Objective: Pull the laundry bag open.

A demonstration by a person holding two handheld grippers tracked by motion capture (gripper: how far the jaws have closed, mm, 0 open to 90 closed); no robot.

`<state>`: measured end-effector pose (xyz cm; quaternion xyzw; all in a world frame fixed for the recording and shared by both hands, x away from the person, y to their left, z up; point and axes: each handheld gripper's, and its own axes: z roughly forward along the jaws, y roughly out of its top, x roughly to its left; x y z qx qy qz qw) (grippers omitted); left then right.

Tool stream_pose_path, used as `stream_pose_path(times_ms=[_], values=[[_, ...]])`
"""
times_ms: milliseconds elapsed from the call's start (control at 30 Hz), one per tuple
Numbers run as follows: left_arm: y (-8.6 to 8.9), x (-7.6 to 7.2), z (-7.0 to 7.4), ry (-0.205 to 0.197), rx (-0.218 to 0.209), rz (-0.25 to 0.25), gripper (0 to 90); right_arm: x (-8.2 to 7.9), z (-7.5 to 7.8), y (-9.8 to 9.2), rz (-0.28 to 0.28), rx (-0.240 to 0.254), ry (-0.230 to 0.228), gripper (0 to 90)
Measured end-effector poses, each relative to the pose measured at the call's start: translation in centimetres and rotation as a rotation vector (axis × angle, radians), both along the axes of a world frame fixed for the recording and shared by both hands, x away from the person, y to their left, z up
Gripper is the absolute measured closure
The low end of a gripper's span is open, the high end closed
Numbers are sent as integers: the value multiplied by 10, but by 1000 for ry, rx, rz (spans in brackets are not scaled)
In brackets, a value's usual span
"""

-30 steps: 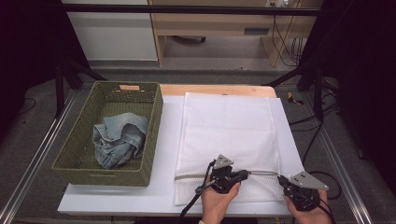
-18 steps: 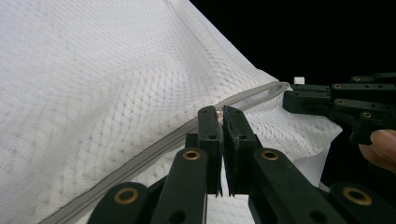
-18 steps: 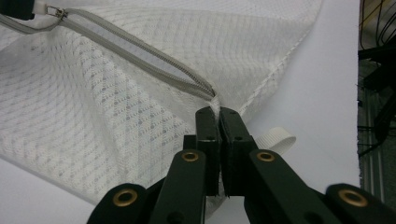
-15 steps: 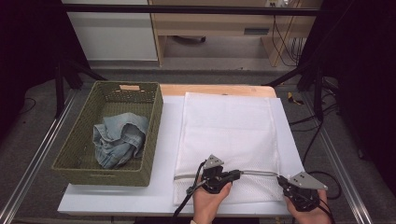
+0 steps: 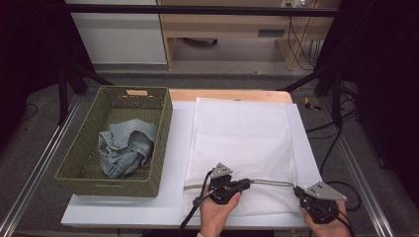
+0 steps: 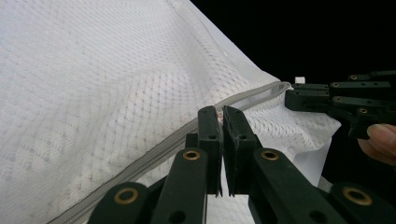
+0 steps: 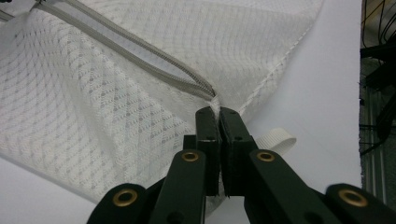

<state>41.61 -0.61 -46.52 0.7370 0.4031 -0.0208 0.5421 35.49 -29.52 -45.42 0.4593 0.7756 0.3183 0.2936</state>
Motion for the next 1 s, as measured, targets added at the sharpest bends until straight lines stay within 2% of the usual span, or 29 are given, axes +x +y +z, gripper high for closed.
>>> stream_pose_path(times_ms=[267, 600, 867, 1000], values=[[0, -1, 1, -1, 1, -4, 868, -1, 1, -2, -5, 15, 4, 874], [2, 0, -1, 0, 7, 0, 867, 0, 1, -1, 2, 12, 8, 875], [2, 2, 0, 7, -11, -1, 868, 1, 0, -2, 1, 12, 13, 874], [2, 3, -1, 18, -1, -3, 868, 1, 0, -2, 2, 17, 19, 875]])
